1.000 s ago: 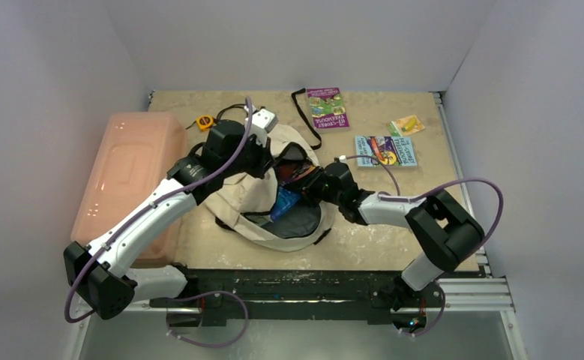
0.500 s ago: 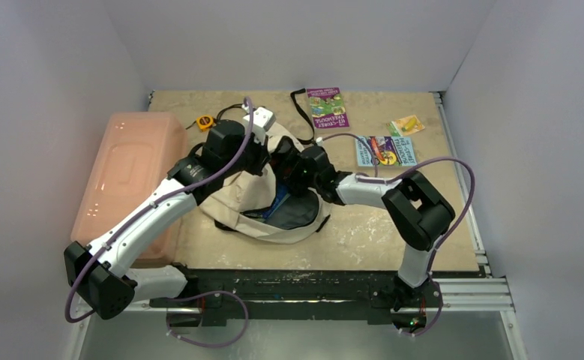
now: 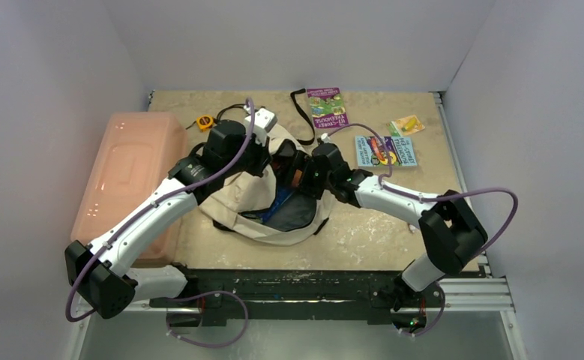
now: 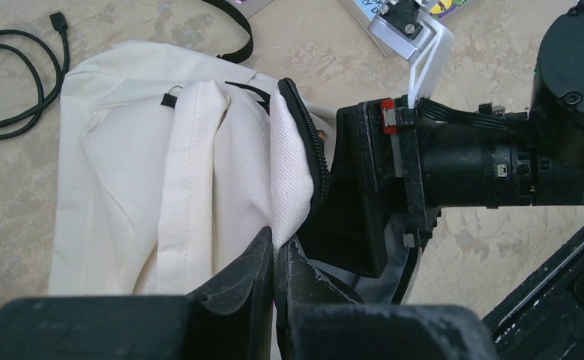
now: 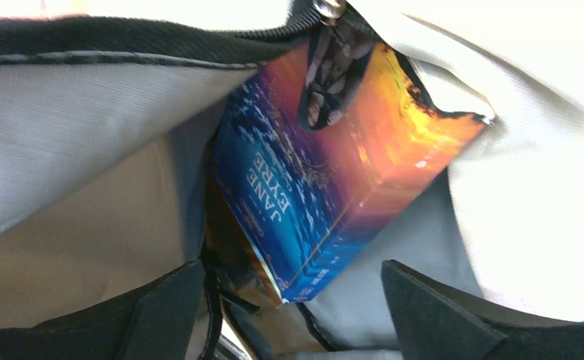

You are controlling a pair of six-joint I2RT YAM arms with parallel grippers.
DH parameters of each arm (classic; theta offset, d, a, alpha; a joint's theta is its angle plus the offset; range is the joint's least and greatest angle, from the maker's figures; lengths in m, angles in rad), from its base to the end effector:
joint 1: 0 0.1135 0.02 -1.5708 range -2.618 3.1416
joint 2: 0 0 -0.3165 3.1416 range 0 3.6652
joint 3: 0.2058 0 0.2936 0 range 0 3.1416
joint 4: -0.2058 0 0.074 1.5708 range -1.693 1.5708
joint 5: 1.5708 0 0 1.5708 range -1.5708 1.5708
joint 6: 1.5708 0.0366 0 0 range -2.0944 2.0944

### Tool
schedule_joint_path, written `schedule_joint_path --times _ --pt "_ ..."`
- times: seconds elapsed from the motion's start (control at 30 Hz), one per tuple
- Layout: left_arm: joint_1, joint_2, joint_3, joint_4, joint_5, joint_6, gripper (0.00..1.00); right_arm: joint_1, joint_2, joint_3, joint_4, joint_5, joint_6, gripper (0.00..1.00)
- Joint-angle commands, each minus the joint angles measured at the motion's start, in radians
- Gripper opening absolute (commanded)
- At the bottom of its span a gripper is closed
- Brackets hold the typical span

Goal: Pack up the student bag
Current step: Place the book in the student bag.

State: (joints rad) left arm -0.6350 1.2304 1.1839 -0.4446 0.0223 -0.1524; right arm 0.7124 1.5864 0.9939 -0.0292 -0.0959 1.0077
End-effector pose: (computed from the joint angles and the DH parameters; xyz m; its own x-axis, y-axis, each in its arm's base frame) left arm 0.2424 -0.1796 0.4063 -0.4677 0.1561 -0.8700 0.5442 0.8265 -0.1443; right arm 0.2903 0.2554 0.2549 -0.8353 0.3908 -0.3868 -0.0060 0.6969 0.7172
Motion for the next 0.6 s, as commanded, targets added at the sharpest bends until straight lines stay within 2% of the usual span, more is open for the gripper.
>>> schedule_joint_path --times 0.0,0.03,0.1,0.3,0.4,0.47,0.57 --pt "-0.002 -0.017 0.023 0.085 0.052 0.027 0.00 -0.002 -0.002 -0.062 0.024 -0.014 -0.018 0.81" --pt "-0.004 -0.014 0.027 0.084 0.062 0.029 0.00 0.003 0.010 -0.068 0.065 -0.018 -0.009 0.76" --pt "-0.013 -0.013 0.031 0.081 0.085 0.040 0.00 0.005 0.041 -0.064 0.088 -0.007 0.000 0.75" --pt "-0.061 -0.022 -0.003 0.148 0.171 0.099 0.00 0.037 0.090 -0.015 0.033 0.058 0.006 0.86" --pt "-0.076 -0.031 -0.015 0.164 0.241 0.100 0.00 0.042 0.111 -0.027 0.086 0.088 0.020 0.86" --pt "-0.092 -0.035 -0.023 0.178 0.251 0.120 0.00 0.045 0.137 -0.035 0.189 0.083 0.019 0.76" --pt "-0.094 -0.032 -0.018 0.180 0.276 0.102 0.00 0.062 0.209 0.030 0.296 0.090 0.020 0.51"
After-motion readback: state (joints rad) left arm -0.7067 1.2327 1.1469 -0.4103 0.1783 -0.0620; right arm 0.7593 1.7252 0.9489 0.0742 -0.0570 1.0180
